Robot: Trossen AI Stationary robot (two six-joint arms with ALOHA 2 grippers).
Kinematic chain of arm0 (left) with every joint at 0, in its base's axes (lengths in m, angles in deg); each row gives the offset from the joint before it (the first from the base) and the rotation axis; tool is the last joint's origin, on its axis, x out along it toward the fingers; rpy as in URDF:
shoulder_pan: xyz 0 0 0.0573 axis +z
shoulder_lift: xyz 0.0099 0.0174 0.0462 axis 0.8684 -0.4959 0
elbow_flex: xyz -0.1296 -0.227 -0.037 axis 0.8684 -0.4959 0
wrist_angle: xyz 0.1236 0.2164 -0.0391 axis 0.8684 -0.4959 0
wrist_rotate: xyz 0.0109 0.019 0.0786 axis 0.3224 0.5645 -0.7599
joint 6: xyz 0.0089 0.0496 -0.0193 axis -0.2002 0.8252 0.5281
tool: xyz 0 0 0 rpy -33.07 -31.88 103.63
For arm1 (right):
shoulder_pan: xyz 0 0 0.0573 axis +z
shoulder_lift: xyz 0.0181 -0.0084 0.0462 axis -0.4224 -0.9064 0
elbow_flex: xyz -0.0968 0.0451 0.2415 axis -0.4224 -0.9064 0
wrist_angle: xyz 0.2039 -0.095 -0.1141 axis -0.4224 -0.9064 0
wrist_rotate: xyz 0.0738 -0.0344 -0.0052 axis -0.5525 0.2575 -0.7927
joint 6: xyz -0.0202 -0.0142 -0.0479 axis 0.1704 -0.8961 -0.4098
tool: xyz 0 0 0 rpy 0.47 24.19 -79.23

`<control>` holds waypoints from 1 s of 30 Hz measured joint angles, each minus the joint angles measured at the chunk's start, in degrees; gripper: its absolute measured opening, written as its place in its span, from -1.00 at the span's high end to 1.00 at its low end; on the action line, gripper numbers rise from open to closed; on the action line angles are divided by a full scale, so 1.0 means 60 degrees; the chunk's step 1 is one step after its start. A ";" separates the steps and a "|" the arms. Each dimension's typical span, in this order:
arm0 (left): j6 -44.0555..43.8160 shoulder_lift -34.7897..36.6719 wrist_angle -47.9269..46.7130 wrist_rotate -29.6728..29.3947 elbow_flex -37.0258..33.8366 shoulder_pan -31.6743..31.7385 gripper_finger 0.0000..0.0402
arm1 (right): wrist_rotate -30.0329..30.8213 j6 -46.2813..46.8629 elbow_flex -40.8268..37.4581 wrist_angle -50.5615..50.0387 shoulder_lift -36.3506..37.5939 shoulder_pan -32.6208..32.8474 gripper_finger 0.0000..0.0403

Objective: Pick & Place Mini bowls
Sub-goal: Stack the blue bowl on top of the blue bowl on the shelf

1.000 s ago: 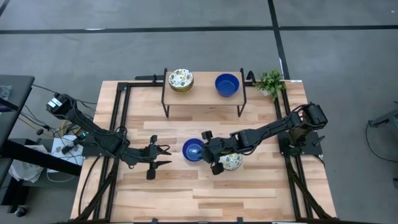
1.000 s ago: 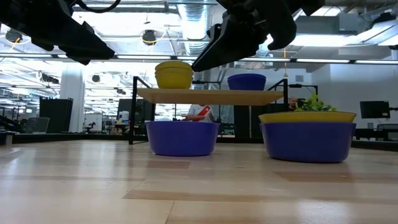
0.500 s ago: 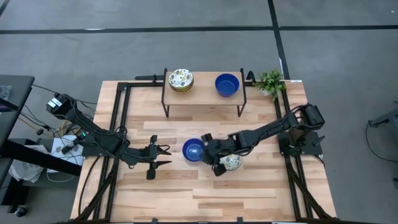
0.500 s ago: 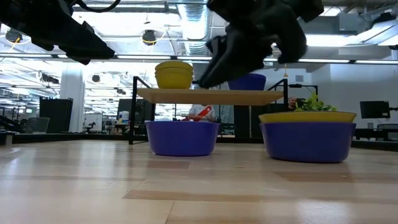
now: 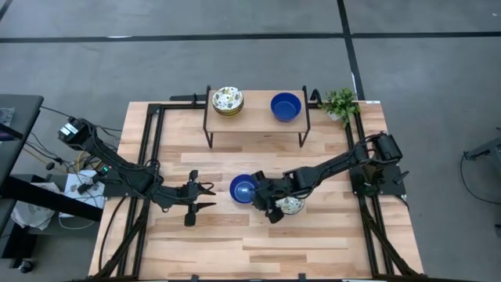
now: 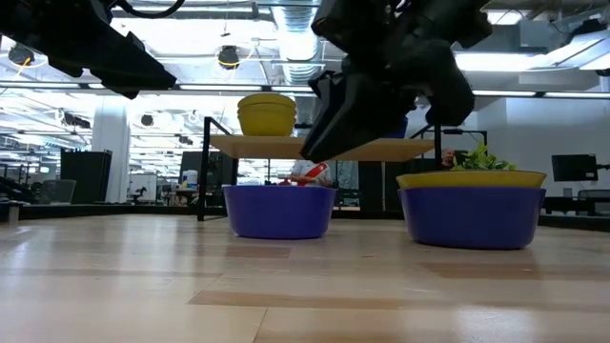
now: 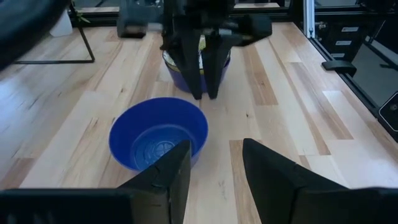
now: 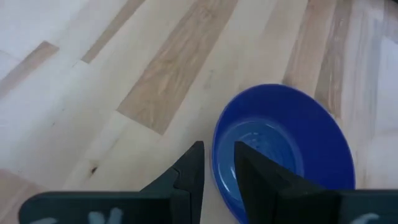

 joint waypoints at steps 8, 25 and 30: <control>-0.0011 -0.0195 0.0044 0.0011 0.0007 0.0032 0.28 | 0.0058 0.0001 0.0650 -0.0430 -0.0805 0.0000 0.61; 0.0000 -0.0441 0.0313 0.0036 0.0007 0.0062 0.28 | 0.0022 0.0095 0.1408 -0.1343 -0.1289 -0.0018 0.61; 0.0000 -0.0441 0.0318 0.0036 0.0006 0.0062 0.28 | 0.0010 0.0098 0.1408 -0.1357 -0.1289 -0.0018 0.61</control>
